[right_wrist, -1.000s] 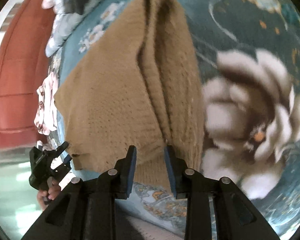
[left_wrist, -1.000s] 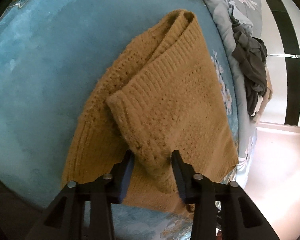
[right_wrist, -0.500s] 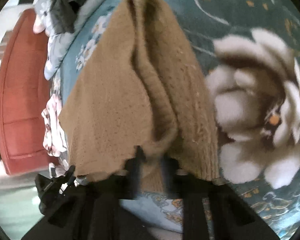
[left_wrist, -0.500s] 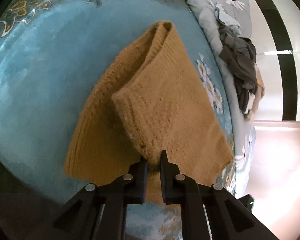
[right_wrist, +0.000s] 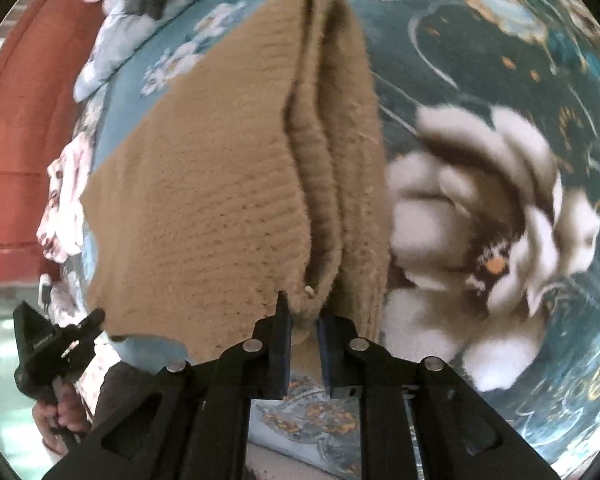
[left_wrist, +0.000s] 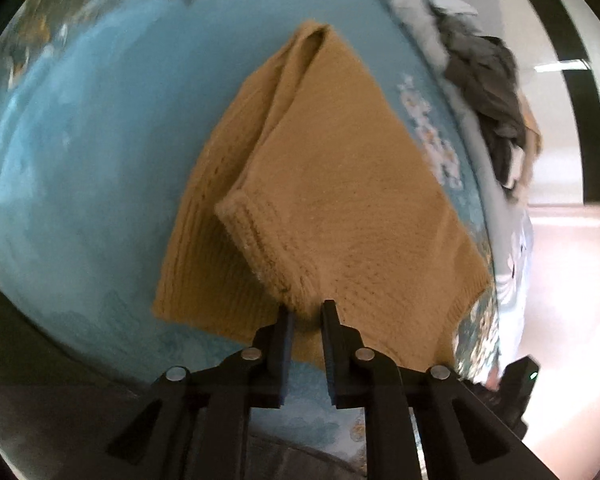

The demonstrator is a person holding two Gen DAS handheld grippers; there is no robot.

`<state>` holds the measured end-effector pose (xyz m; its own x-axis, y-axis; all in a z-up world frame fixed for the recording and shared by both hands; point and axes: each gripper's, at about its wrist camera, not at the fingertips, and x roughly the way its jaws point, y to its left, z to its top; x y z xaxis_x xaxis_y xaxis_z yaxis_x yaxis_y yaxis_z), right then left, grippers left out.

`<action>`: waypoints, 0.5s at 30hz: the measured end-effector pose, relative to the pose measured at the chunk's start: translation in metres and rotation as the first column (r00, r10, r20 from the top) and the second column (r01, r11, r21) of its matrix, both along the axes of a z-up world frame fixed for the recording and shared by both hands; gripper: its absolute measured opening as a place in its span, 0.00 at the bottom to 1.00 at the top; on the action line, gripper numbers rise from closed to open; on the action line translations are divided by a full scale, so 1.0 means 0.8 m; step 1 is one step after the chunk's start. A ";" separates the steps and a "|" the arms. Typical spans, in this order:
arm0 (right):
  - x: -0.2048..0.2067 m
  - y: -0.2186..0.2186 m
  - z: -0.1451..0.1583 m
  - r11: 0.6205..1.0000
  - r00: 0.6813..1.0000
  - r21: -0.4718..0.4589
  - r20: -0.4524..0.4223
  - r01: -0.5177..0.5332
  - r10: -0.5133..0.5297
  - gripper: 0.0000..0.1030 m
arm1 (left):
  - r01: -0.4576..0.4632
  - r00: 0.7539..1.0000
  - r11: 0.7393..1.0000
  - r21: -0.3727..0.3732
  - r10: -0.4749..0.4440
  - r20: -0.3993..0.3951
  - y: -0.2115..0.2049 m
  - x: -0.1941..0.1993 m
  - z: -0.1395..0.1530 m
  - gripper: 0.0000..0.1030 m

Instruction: Fold clothes

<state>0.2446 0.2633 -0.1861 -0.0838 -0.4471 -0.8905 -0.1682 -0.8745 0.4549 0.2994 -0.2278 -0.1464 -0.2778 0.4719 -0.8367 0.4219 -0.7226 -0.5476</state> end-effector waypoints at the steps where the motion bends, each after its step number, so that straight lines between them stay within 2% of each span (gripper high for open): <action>1: -0.002 0.004 0.009 1.000 1.000 -0.005 -0.029 -0.006 0.006 0.22 | 0.015 1.000 1.000 -0.021 -0.015 -0.022 -0.002 0.001 0.008 0.25; 2: -0.004 0.007 0.016 1.000 0.998 -0.003 -0.058 -0.009 0.009 0.34 | 0.012 0.999 0.998 -0.058 -0.014 -0.034 -0.008 -0.001 0.011 0.29; 3: -0.007 0.012 0.023 1.000 0.996 0.011 -0.090 -0.003 0.004 0.41 | 0.008 0.999 0.995 -0.097 -0.013 -0.045 -0.014 -0.003 0.014 0.39; 4: -0.011 0.021 0.027 1.000 0.992 0.026 -0.123 0.010 -0.006 0.51 | -0.001 0.999 0.990 -0.138 -0.005 -0.044 -0.024 -0.002 0.014 0.42; 6: -0.022 0.038 0.029 0.998 0.986 0.026 -0.156 0.058 -0.053 0.54 | -0.029 0.999 0.986 -0.163 0.025 -0.025 -0.041 -0.006 0.007 0.42; 8: -0.035 0.053 0.027 0.994 0.978 0.012 -0.176 0.113 -0.109 0.60 | -0.056 0.998 0.987 -0.149 0.055 -0.012 -0.059 -0.015 -0.001 0.42; 11: -0.057 0.071 0.022 0.983 0.963 0.003 -0.201 0.182 -0.178 0.61 | -0.078 0.997 0.981 -0.175 0.075 -0.021 -0.075 -0.042 0.001 0.46; 13: -0.082 0.071 0.018 0.976 0.953 -0.004 -0.212 0.218 -0.214 0.62 | -0.076 0.996 0.981 -0.179 0.068 -0.050 -0.079 -0.069 0.004 0.54; 15: -0.105 0.070 0.014 0.966 0.943 -0.032 -0.212 0.256 -0.257 0.63 | -0.072 0.996 0.982 -0.174 0.062 -0.064 -0.080 -0.099 0.004 0.57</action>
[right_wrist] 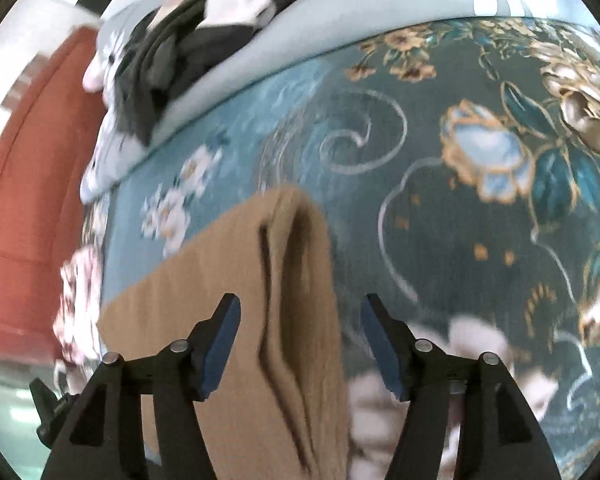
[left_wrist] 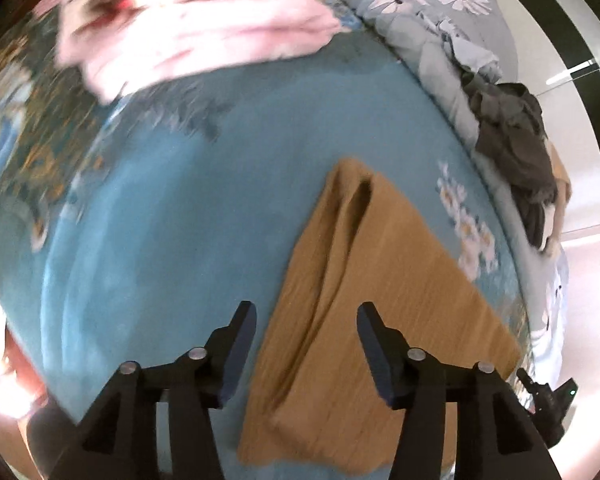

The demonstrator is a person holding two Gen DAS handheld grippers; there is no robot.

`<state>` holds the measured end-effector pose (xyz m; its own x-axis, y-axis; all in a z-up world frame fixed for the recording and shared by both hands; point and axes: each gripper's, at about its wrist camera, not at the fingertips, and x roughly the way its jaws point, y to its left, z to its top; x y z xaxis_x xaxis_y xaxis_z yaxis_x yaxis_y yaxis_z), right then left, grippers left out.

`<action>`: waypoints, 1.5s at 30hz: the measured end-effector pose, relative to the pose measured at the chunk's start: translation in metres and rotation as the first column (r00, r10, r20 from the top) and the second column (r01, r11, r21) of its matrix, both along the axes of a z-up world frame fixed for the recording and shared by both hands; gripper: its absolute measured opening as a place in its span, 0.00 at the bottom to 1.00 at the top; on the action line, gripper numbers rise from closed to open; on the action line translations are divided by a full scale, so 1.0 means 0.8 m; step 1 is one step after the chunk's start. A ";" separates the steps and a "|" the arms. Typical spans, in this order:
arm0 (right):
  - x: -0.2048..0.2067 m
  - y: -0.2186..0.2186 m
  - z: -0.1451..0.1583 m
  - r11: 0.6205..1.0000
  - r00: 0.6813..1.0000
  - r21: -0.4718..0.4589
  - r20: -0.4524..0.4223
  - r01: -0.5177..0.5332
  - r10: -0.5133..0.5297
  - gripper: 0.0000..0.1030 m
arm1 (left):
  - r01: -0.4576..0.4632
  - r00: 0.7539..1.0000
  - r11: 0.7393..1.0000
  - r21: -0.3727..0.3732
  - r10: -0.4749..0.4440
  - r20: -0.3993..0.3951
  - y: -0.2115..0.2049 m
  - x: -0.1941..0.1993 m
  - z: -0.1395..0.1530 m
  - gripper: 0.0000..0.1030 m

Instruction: Fold clothes

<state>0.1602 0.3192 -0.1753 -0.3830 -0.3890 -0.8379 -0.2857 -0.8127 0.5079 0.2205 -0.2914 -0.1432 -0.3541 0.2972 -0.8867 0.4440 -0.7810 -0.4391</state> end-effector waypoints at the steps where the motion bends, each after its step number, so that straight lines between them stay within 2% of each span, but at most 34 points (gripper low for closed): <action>1: -0.005 0.002 -0.001 1.000 1.000 -0.024 -0.002 0.013 -0.013 0.63 | 0.003 1.000 1.000 -0.001 -0.003 -0.002 0.000 -0.014 -0.002 0.60; 4: -0.021 0.005 -0.004 0.995 0.999 -0.085 -0.005 0.047 -0.048 0.66 | 0.013 1.000 1.000 -0.003 -0.013 -0.007 0.002 -0.054 -0.007 0.62; 5: -0.027 0.003 -0.005 0.995 0.999 -0.087 -0.008 0.049 -0.050 0.72 | 0.019 1.000 1.000 -0.011 -0.019 -0.003 0.004 -0.066 -0.011 0.62; 8: -0.047 -0.006 -0.012 0.997 0.999 -0.061 0.010 0.037 -0.037 0.74 | 0.025 0.999 0.999 -0.038 -0.024 0.034 0.006 -0.092 -0.029 0.62; 10: -0.060 -0.013 -0.020 0.999 0.999 -0.036 0.025 0.029 -0.028 0.74 | 0.032 0.997 0.999 -0.030 -0.030 0.068 0.007 -0.109 -0.048 0.62; 13: -0.073 -0.019 -0.032 0.999 0.998 -0.036 0.047 0.036 -0.034 0.74 | 0.024 0.996 1.000 0.018 -0.025 0.080 0.004 -0.119 -0.064 0.62; 16: -0.081 -0.024 -0.045 0.995 0.996 -0.089 0.080 0.043 -0.035 0.74 | -0.004 0.998 0.996 0.091 -0.002 0.070 -0.001 -0.122 -0.072 0.62; 19: -0.082 -0.025 -0.046 0.993 0.997 -0.109 0.073 0.035 -0.027 0.76 | -0.029 0.999 0.981 0.191 0.022 0.040 -0.005 -0.123 -0.078 0.62; 22: -0.081 -0.023 -0.046 0.987 0.997 -0.156 0.062 0.044 -0.034 0.76 | -0.041 0.999 0.973 0.229 0.036 0.025 -0.004 -0.123 -0.084 0.61; 24: -0.079 -0.020 -0.047 0.985 0.997 -0.165 0.069 0.056 -0.046 0.73 | -0.040 0.999 0.976 0.214 0.037 0.018 -0.001 -0.121 -0.086 0.60; 25: -0.078 -0.020 -0.048 0.984 0.996 -0.164 0.075 0.062 -0.050 0.68 | -0.036 0.999 0.978 0.204 0.034 0.012 0.000 -0.120 -0.085 0.57; 26: -0.077 -0.019 -0.048 0.984 0.995 -0.163 0.081 0.068 -0.055 0.59 | -0.029 1.000 0.983 0.179 0.026 0.014 0.002 -0.119 -0.084 0.51; 27: -0.076 -0.018 -0.049 0.984 0.994 -0.162 0.086 0.074 -0.060 0.54 | -0.021 1.000 0.988 0.152 0.018 0.018 0.004 -0.118 -0.082 0.30; 28: -0.075 -0.018 -0.050 0.984 0.994 -0.165 0.089 0.073 -0.059 0.46 | -0.011 1.000 0.991 0.135 0.008 0.024 0.000 -0.111 -0.076 0.24; 32: -0.076 -0.031 -0.048 0.982 0.997 -0.187 0.072 0.017 -0.004 0.28 | 0.021 1.000 0.996 0.081 -0.023 0.013 0.006 -0.107 -0.065 0.19; 35: -0.075 -0.034 -0.044 0.983 0.998 -0.186 0.059 0.016 -0.005 0.24 | 0.043 0.999 0.998 0.040 -0.043 0.002 0.013 -0.110 -0.053 0.16; 38: -0.082 -0.031 -0.027 0.977 1.000 -0.213 0.018 0.014 -0.010 0.22 | 0.052 0.998 0.998 0.026 -0.050 -0.047 0.012 -0.116 -0.029 0.15; 39: -0.085 -0.032 -0.019 0.976 1.000 -0.217 -0.003 0.005 -0.006 0.22 | 0.059 0.996 0.998 0.016 -0.058 -0.067 0.018 -0.140 -0.023 0.15; 43: -0.114 -0.040 0.017 0.974 0.994 -0.224 -0.109 -0.029 0.004 0.21 | 0.093 0.988 0.994 -0.047 -0.098 -0.116 0.024 -0.183 0.015 0.15; 45: -0.131 -0.046 0.024 0.978 0.992 -0.204 -0.126 -0.038 0.012 0.21 | 0.107 0.986 0.992 -0.063 -0.114 -0.120 0.025 -0.201 0.022 0.16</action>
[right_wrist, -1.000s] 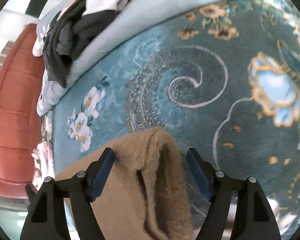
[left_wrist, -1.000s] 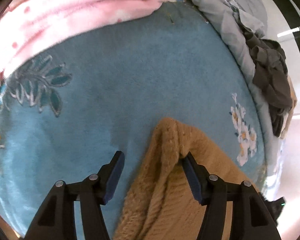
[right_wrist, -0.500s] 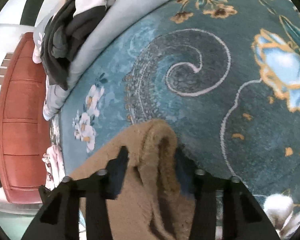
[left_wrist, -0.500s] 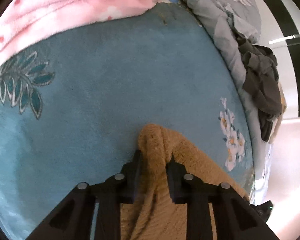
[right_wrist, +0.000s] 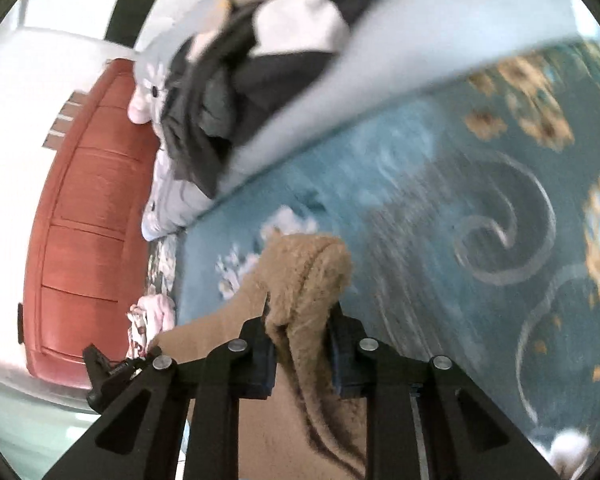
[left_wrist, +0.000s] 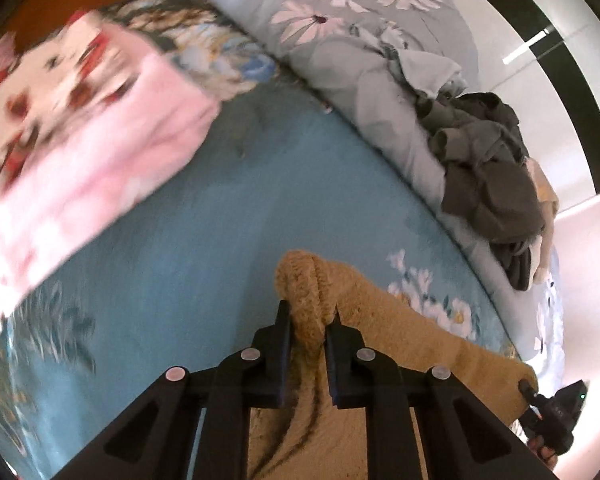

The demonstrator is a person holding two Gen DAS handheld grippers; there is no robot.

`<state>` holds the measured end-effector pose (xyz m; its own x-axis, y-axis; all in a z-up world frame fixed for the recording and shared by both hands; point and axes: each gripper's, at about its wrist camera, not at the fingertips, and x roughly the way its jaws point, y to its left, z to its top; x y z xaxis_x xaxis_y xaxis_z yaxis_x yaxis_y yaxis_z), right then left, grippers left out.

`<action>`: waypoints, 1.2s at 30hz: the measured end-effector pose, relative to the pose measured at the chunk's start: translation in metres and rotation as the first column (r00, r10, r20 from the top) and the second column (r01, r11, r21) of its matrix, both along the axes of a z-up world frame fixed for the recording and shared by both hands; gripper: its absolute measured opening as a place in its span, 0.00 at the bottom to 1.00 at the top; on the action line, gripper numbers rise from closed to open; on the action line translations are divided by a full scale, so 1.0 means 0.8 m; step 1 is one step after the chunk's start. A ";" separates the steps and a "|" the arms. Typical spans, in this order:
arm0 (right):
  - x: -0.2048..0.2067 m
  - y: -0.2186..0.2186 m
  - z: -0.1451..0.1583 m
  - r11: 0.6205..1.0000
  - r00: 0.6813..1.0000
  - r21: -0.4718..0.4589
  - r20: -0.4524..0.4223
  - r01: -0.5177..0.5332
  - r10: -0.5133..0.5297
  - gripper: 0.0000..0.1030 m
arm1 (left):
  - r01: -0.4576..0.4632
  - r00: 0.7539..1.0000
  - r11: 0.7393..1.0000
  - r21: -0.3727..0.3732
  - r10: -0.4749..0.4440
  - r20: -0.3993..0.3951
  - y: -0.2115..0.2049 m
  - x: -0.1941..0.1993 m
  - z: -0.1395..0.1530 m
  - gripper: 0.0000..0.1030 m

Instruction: Fold clothes

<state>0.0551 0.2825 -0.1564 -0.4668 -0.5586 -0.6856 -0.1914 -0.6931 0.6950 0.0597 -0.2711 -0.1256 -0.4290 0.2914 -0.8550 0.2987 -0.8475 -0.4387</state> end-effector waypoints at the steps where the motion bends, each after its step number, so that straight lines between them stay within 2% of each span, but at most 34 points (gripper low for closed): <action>1: -0.008 -0.003 0.001 1.000 1.000 0.011 -0.003 -0.002 0.002 0.21 | 0.006 1.000 1.000 -0.011 -0.006 0.016 0.000 -0.006 -0.003 0.17; 3: -0.023 -0.008 -0.001 0.999 1.000 0.033 0.003 -0.012 0.012 0.21 | 0.012 0.999 0.999 -0.036 -0.010 0.053 0.000 -0.014 -0.012 0.20; 7: -0.039 -0.018 -0.016 0.996 0.999 0.087 0.044 -0.034 0.030 0.21 | -0.053 0.995 0.997 -0.062 0.058 0.080 -0.019 0.008 -0.020 0.19; 10: -0.043 -0.016 -0.024 0.993 0.998 0.110 0.065 -0.034 0.027 0.22 | -0.106 0.991 0.991 -0.082 0.112 0.077 -0.032 0.040 -0.015 0.19; 13: -0.042 -0.014 -0.025 0.989 0.996 0.146 0.082 -0.028 0.016 0.28 | -0.112 0.993 0.992 -0.055 0.114 0.024 -0.014 0.077 0.002 0.19; 17: -0.023 -0.004 -0.017 0.985 0.997 0.172 0.078 0.009 -0.023 0.32 | -0.037 0.999 0.999 0.025 0.037 -0.011 0.062 0.117 0.006 0.19; 19: 0.000 0.000 -0.015 0.987 0.996 0.160 0.087 0.010 -0.024 0.33 | 0.020 1.000 0.997 0.071 -0.020 0.010 0.106 0.135 -0.007 0.19; 22: 0.037 0.002 -0.022 0.989 0.993 0.144 0.120 -0.009 -0.008 0.42 | 0.109 0.992 0.987 0.115 -0.115 0.049 0.172 0.160 -0.028 0.19; 24: 0.065 0.005 -0.029 0.991 0.990 0.136 0.141 -0.015 -0.005 0.43 | 0.184 0.977 0.976 0.116 -0.194 0.086 0.212 0.174 -0.043 0.19; 26: 0.090 0.009 -0.038 0.992 0.985 0.124 0.170 -0.016 -0.005 0.49 | 0.275 0.953 0.960 0.048 -0.279 0.117 0.241 0.178 -0.052 0.19; 28: 0.113 0.015 -0.045 0.992 0.981 0.124 0.194 -0.012 -0.012 0.50 | 0.355 0.925 0.934 -0.030 -0.347 0.154 0.266 0.180 -0.061 0.19; 32: 0.144 0.018 -0.065 0.998 0.972 0.059 0.233 0.012 -0.025 0.57 | 0.337 0.929 0.941 -0.041 -0.325 0.176 0.270 0.176 -0.063 0.19; 36: 0.152 0.010 -0.065 1.000 0.977 0.026 0.213 0.002 -0.008 0.58 | 0.300 0.951 0.954 -0.023 -0.298 0.081 0.264 0.177 -0.037 0.19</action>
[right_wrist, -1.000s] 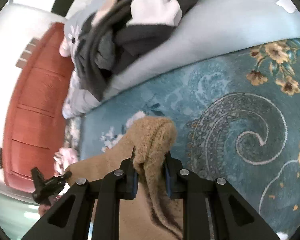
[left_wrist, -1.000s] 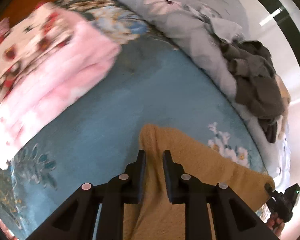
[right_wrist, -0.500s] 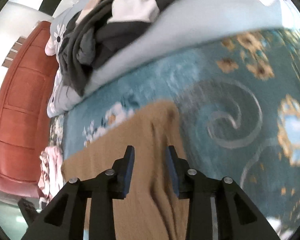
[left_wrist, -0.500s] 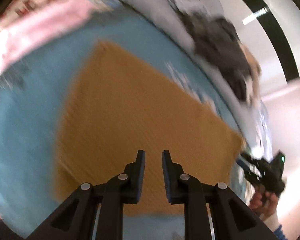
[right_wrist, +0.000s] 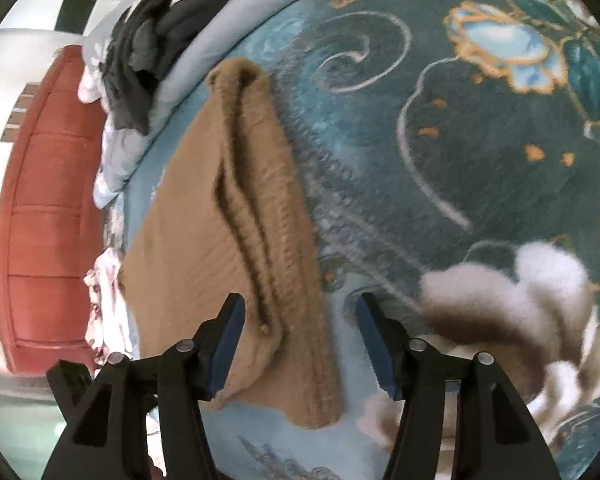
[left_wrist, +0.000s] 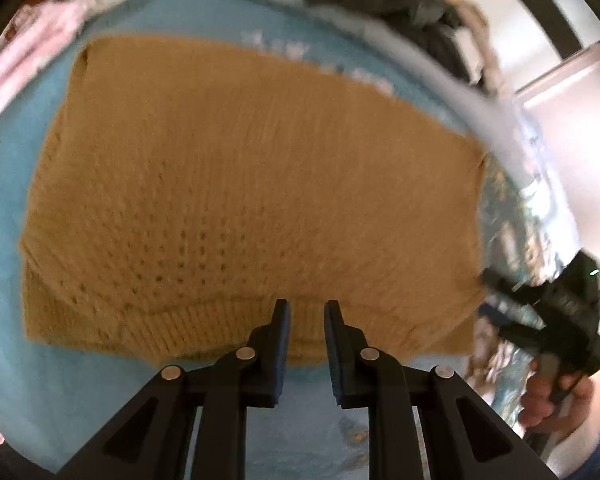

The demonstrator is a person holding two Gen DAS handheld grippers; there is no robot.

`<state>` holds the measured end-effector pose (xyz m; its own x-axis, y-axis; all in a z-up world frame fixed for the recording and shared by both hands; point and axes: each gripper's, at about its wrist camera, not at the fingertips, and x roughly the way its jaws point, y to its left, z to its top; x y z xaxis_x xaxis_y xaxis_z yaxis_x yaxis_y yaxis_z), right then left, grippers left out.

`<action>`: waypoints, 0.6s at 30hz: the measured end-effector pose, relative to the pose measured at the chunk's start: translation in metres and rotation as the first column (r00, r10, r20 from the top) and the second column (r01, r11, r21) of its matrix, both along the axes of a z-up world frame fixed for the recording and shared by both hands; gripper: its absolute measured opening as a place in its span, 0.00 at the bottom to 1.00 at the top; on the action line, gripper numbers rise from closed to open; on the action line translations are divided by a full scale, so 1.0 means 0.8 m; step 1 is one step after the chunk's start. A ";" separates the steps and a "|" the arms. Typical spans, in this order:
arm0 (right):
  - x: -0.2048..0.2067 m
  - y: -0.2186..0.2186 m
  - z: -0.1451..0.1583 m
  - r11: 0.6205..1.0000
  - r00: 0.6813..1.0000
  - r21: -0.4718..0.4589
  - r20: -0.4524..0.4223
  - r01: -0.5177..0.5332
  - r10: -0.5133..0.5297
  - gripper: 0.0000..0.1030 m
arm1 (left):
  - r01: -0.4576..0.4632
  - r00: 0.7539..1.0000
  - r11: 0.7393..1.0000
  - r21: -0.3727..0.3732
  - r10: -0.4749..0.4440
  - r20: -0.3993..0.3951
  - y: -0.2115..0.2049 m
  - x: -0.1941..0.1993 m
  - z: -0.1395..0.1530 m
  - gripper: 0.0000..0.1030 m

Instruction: Fold clothes

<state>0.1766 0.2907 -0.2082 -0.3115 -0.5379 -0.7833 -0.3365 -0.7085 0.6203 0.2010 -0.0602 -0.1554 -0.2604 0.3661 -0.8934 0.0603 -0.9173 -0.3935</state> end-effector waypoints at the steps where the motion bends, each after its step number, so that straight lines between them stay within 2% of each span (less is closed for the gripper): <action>1: 0.000 -0.003 -0.001 1.000 1.000 -0.009 0.001 -0.007 0.007 0.58 | -0.009 1.000 1.000 0.011 0.009 -0.025 -0.002 0.000 0.007 0.19; 4: 0.003 -0.013 -0.002 1.000 1.000 -0.010 -0.011 -0.020 0.020 0.58 | -0.018 1.000 0.998 0.063 0.018 0.003 0.001 -0.008 0.001 0.20; 6: 0.003 -0.018 -0.002 1.000 1.000 0.011 -0.010 -0.005 0.005 0.58 | 0.005 0.997 0.999 0.036 -0.008 0.076 0.011 -0.008 -0.021 0.20; 8: 0.001 -0.020 -0.003 0.999 1.000 0.030 0.000 0.024 -0.024 0.58 | 0.009 0.998 1.000 0.025 -0.011 0.069 0.011 0.001 -0.031 0.19; 15: -0.011 -0.039 0.002 0.996 0.999 0.082 0.018 0.047 -0.049 0.58 | -0.059 0.996 0.994 0.093 0.053 0.064 -0.012 0.014 -0.017 0.19; 16: -0.012 -0.041 0.003 0.996 0.998 0.077 0.019 0.053 -0.054 0.54 | -0.070 0.996 0.992 0.104 0.065 0.058 -0.017 0.018 -0.015 0.19; 17: -0.013 -0.043 0.002 0.995 0.998 0.079 0.027 0.057 -0.059 0.40 | -0.081 0.996 0.990 0.116 0.076 0.051 -0.022 0.022 -0.013 0.19; 18: -0.014 -0.043 0.002 0.995 0.997 0.085 0.039 0.060 -0.063 0.34 | -0.100 0.994 0.986 0.135 0.095 0.044 -0.032 0.023 -0.009 0.19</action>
<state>0.1655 0.2559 -0.2070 -0.3081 -0.4508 -0.8377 -0.4056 -0.7342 0.5444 0.2196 -0.0854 -0.1622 -0.2680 0.4597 -0.8467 0.1642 -0.8442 -0.5103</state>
